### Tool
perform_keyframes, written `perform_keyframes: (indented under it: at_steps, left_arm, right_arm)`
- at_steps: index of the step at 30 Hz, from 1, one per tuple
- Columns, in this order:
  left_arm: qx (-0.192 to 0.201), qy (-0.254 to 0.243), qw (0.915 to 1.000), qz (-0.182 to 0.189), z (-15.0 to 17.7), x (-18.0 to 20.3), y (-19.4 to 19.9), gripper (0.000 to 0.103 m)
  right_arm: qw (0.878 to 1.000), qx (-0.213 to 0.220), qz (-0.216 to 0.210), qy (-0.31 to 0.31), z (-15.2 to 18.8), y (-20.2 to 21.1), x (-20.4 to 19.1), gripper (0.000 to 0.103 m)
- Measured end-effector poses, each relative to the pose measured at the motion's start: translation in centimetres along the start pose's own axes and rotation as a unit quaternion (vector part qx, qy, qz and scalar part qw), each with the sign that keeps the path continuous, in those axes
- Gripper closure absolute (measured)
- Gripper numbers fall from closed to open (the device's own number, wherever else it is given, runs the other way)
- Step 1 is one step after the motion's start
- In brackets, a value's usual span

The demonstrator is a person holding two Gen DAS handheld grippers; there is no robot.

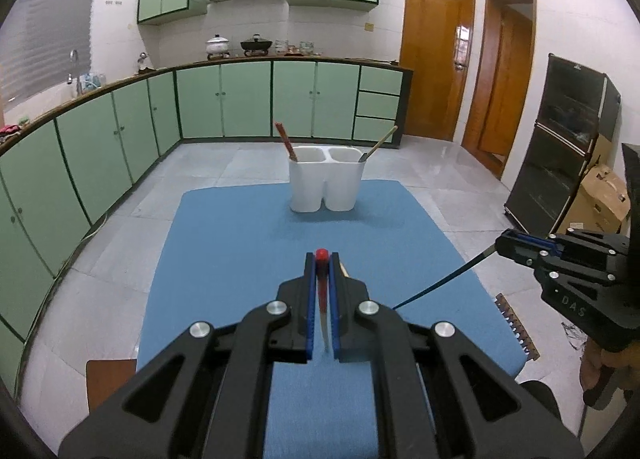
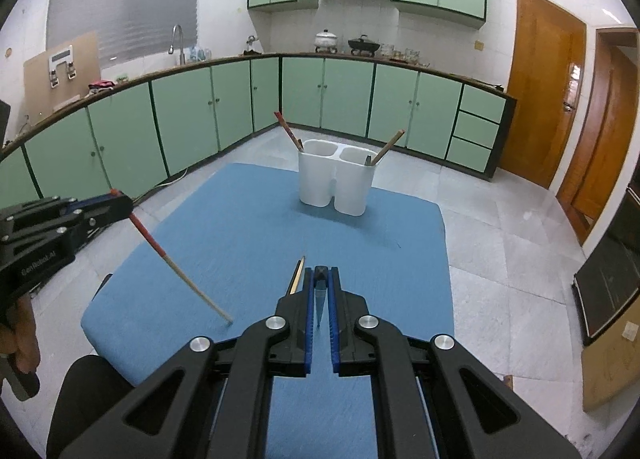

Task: Organize utensils
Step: 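Carry both chopsticks to the white holder and lower them in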

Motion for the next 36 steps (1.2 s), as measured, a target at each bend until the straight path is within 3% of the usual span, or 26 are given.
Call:
perform_keyframes:
  at_steps: [10, 18, 28, 36]
  left_arm:
    - [-0.023, 0.001, 0.9996, 0.015, -3.8, -1.7, -2.0, 0.098]
    - [-0.021, -0.013, 0.9996, 0.011, -7.0, -2.2, -2.0, 0.098]
    - [0.021, -0.003, 0.9996, 0.02, -15.3, -3.0, -2.0, 0.098]
    - [0.066, -0.01, 0.9977, 0.012, -22.0, -2.3, -4.7, 0.098]
  right_arm:
    - [0.999, -0.037, -0.021, 0.004, -3.7, -1.1, 1.0, 0.097]
    - [0.999, -0.042, -0.027, 0.009, -6.9, -0.8, 1.4, 0.097]
    - [0.999, -0.014, -0.029, -0.004, -15.6, -0.1, 2.0, 0.097]
    - [0.999, 0.014, -0.022, -0.018, -22.1, -2.3, 2.8, 0.097]
Point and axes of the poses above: each gripper's, at about its wrist camera, not at the fingertips, and y roughly against the way its jaws point, x to its right, z to its underside, the point moved 2 cm from there along -y, roughly the way its jaws point, and after that the axes turned 4 degrees about -y, right-handed, at the moved point
